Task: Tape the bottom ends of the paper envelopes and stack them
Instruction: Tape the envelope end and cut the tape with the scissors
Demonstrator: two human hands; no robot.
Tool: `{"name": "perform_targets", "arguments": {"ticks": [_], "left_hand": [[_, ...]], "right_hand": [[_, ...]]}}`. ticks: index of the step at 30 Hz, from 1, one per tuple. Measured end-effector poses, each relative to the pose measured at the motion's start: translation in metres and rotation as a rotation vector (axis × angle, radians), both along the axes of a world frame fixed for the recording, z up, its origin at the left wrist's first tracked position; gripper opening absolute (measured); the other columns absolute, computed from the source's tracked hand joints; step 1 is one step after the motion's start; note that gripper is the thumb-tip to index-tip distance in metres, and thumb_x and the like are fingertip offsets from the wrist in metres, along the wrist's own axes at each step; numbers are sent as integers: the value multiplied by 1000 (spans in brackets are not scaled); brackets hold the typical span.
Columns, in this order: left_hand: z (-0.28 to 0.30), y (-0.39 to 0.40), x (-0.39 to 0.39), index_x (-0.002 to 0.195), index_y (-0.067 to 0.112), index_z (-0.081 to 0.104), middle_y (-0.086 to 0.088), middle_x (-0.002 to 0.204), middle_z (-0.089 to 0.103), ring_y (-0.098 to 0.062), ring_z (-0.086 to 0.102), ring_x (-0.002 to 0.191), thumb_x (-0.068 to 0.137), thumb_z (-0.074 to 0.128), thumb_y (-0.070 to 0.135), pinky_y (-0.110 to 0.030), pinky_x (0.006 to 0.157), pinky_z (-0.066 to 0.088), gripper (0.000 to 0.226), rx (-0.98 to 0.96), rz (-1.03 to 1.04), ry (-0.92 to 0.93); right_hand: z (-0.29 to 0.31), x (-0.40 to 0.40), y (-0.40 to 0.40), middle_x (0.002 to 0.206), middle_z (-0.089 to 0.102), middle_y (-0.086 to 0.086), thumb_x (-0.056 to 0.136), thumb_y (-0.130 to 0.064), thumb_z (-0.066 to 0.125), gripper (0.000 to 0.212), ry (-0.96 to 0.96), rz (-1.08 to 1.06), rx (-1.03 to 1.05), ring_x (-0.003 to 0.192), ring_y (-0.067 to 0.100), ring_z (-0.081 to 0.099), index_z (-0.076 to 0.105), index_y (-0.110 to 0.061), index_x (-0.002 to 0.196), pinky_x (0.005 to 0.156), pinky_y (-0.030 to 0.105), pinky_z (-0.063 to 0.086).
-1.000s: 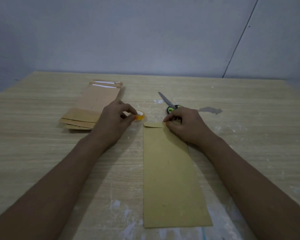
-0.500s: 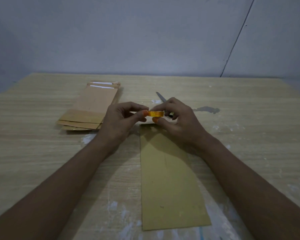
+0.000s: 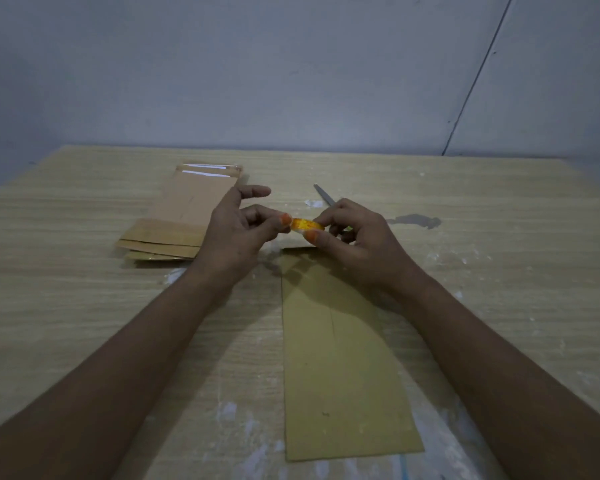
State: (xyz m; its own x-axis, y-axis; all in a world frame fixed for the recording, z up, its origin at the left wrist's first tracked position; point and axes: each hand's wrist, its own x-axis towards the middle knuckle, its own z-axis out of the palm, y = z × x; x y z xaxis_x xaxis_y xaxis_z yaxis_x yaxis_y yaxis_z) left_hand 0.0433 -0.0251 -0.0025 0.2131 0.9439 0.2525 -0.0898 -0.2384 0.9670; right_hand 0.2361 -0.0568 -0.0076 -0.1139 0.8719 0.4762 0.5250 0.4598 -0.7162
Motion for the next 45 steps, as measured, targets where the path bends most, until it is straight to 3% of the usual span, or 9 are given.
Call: {"name": "perform_targets", "arguments": {"ticks": [7,13,18,25,28,32,35,42,45], "left_hand": [[-2,2,0,98,15,43,-13,84,61,-17,74,81,92,62,-3,-28,79,59,27,-37,-49,-14],[-2,-2,4,98,10,40,-19,91,61,-27,74,82,92,62,-5,-37,82,60,27,38,-27,12],[-5,-6,8,100,9,48,-28,102,58,-34,70,90,90,66,-5,-23,73,55,25,253,24,89],[-4,-10,10,99,13,54,-21,101,62,-27,70,89,88,70,-3,-32,75,57,25,382,25,85],[-3,-15,13,112,22,51,-6,123,60,-21,71,94,89,72,8,-33,80,58,34,368,37,113],[-6,-18,11,112,26,49,5,119,54,-12,62,102,81,76,29,-27,79,52,42,365,66,267],[-11,-18,12,104,23,57,6,109,54,-6,55,102,78,81,37,-16,79,44,38,433,58,452],[-8,-16,13,96,10,66,-3,109,56,-1,52,104,90,70,21,-6,84,35,13,521,3,479],[-8,-15,12,102,13,64,4,116,57,-4,53,112,97,62,22,-12,88,39,10,499,-30,469]], "right_hand": [[0,2,1,88,57,-6,84,-30,74,10,-44,-9,7,76,5,55,71,-20,86,63,16,42],[2,3,1,85,59,-8,87,-19,73,8,-96,-33,34,77,2,55,70,-15,93,64,10,39],[4,-2,-2,81,59,-16,83,-13,65,29,-153,12,102,74,0,53,72,-18,110,65,9,36],[5,-10,-7,64,60,-6,90,-18,71,4,169,60,-81,60,6,48,75,-17,91,57,19,36],[5,-11,-6,69,62,12,90,-16,71,4,301,45,-119,65,14,53,74,-14,88,60,30,42],[10,-11,-4,67,63,-3,88,-12,71,3,519,-9,-197,62,10,54,74,-13,88,59,25,45],[12,-14,-5,71,63,5,85,-13,73,6,691,27,-307,61,13,56,74,-9,90,57,26,49],[10,-14,-1,72,65,0,81,-8,74,9,793,27,-367,63,10,48,73,-15,75,60,26,43],[12,-6,1,63,61,-7,82,-6,72,8,784,4,-379,60,9,44,68,-9,76,56,23,39]]}}
